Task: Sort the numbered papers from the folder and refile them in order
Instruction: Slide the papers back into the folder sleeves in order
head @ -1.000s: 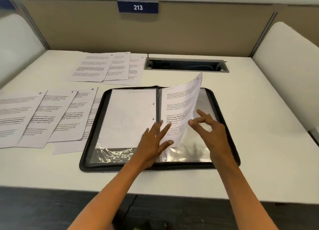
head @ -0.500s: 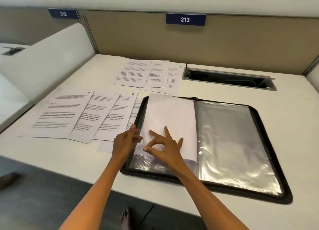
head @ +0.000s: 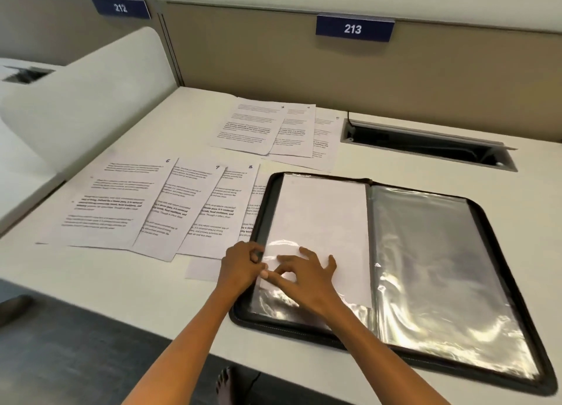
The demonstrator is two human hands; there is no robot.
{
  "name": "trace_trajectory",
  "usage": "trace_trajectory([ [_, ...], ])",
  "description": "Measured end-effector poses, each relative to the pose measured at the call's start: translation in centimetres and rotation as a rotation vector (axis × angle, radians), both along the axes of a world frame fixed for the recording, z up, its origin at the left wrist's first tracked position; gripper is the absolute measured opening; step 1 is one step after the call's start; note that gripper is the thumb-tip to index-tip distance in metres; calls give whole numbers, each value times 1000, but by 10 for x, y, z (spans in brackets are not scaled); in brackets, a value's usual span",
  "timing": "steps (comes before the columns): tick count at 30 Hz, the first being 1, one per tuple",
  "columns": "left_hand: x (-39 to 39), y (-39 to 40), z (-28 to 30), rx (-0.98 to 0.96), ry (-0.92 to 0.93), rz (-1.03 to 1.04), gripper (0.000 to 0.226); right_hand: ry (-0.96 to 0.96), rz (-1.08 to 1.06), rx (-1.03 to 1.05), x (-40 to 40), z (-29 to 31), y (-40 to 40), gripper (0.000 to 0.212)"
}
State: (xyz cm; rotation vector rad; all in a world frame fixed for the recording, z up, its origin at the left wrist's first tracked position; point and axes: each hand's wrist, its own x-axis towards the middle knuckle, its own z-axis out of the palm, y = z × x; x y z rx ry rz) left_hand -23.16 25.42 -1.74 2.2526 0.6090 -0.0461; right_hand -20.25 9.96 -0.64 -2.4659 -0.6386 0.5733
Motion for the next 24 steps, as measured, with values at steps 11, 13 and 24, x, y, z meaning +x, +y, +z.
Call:
trace_trajectory([
  [11, 72, 80, 20, 106, -181, -69, 40, -154, -90, 364, 131, 23, 79, 23],
  [13, 94, 107, 22, 161, -188, -82, 45, -149, -92, 340, 154, 22, 101, 33],
  [24, 241, 227, 7, 278, -206, -65, 47, -168, -564, 352, 288, -8, 201, 39],
])
